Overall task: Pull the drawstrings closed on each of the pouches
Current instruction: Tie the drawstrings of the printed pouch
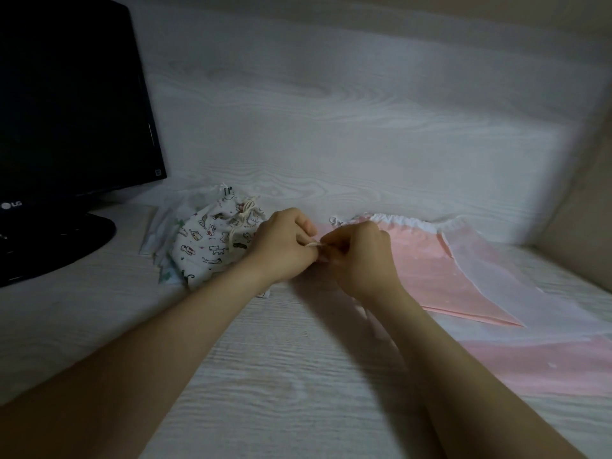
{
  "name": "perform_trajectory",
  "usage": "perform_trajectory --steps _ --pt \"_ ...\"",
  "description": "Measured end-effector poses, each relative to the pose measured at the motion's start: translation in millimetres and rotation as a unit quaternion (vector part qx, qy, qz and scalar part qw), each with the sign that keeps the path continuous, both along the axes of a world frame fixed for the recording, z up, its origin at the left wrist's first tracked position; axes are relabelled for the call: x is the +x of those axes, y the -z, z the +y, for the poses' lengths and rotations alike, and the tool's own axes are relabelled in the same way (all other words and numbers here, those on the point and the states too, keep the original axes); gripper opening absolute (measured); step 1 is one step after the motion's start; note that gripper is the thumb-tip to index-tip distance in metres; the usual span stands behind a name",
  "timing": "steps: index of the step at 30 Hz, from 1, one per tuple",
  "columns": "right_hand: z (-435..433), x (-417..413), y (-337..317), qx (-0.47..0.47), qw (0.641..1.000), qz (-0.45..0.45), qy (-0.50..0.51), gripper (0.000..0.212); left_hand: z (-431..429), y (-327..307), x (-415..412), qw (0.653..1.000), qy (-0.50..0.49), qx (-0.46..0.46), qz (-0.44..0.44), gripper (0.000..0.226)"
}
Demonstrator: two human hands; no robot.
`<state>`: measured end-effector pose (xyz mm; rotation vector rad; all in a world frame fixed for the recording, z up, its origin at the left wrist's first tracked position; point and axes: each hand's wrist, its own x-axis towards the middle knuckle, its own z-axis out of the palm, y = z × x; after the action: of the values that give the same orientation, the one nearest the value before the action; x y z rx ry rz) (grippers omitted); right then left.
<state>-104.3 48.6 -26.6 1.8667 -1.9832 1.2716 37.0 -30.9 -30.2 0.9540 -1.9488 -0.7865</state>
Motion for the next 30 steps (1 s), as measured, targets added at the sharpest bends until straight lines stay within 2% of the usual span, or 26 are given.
perform_trajectory --steps 4,12,21,25,30 --pt "4.7 2.1 -4.1 -0.002 1.000 -0.018 -0.015 0.009 5.2 -3.3 2.2 0.996 -0.006 -0.094 -0.008 0.023" --pt "8.0 6.3 -8.6 -0.037 0.999 -0.026 -0.014 0.021 16.6 -7.6 3.5 0.984 -0.009 -0.176 0.017 0.024" --pt "8.7 7.1 -10.7 -0.055 0.997 -0.058 -0.005 0.016 22.0 -10.3 4.1 0.980 -0.006 -0.188 0.067 0.020" --pt "8.7 7.4 -10.5 -0.049 0.996 -0.076 -0.010 0.014 15.8 -7.4 4.4 0.983 0.012 -0.160 0.093 0.021" --pt "8.7 6.3 -8.9 -0.043 0.997 -0.066 0.018 0.015 10.9 -1.3 1.9 0.985 0.030 -0.159 0.066 0.018"
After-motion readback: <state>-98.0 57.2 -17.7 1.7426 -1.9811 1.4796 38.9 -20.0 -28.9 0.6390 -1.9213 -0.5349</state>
